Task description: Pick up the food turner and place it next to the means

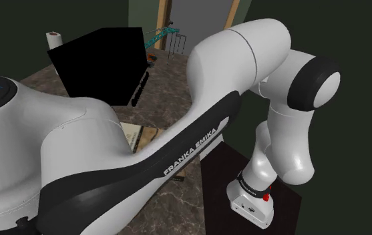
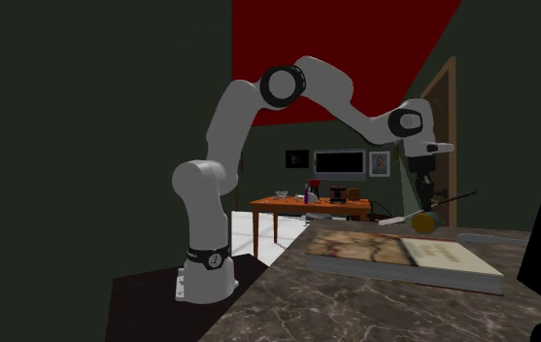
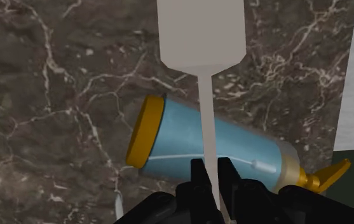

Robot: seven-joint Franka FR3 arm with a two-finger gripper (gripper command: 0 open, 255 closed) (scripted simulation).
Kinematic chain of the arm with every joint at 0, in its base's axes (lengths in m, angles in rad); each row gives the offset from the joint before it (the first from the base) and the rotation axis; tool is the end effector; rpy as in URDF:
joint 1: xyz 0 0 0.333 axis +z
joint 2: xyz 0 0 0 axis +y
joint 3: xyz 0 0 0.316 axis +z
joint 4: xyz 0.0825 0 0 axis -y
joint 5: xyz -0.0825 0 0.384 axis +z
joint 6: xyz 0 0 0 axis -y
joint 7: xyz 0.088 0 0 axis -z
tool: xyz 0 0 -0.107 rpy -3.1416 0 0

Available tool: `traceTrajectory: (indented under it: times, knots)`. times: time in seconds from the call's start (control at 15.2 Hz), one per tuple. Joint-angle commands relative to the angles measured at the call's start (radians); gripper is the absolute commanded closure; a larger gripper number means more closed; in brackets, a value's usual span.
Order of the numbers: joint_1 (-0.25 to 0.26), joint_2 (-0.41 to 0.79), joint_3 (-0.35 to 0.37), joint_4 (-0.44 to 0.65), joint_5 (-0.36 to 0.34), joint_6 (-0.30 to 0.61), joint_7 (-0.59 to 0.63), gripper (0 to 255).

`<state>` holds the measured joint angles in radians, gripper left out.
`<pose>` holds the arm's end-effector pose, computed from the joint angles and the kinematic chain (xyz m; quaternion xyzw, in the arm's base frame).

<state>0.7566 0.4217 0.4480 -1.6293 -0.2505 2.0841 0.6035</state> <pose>0.2859 0.6100 0.4026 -0.9426 -0.3307 -0.0425 0.0169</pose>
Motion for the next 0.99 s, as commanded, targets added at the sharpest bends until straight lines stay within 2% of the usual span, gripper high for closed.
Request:
traceTrajectory:
  times: [0.0,0.33,0.79,0.86,0.92]
  knots:
    - [0.002,0.021,-0.001,-0.034,-0.003,0.029,0.004,255]
    - [0.010,0.048,-0.014,-0.062,-0.018,0.082,0.015,255]
    - [0.018,0.046,-0.024,-0.062,-0.012,0.083,0.011,255]
    - [0.025,0.076,-0.029,-0.020,-0.020,0.071,0.009,0]
    - [0.049,0.099,-0.030,-0.005,-0.036,0.074,0.038,0]
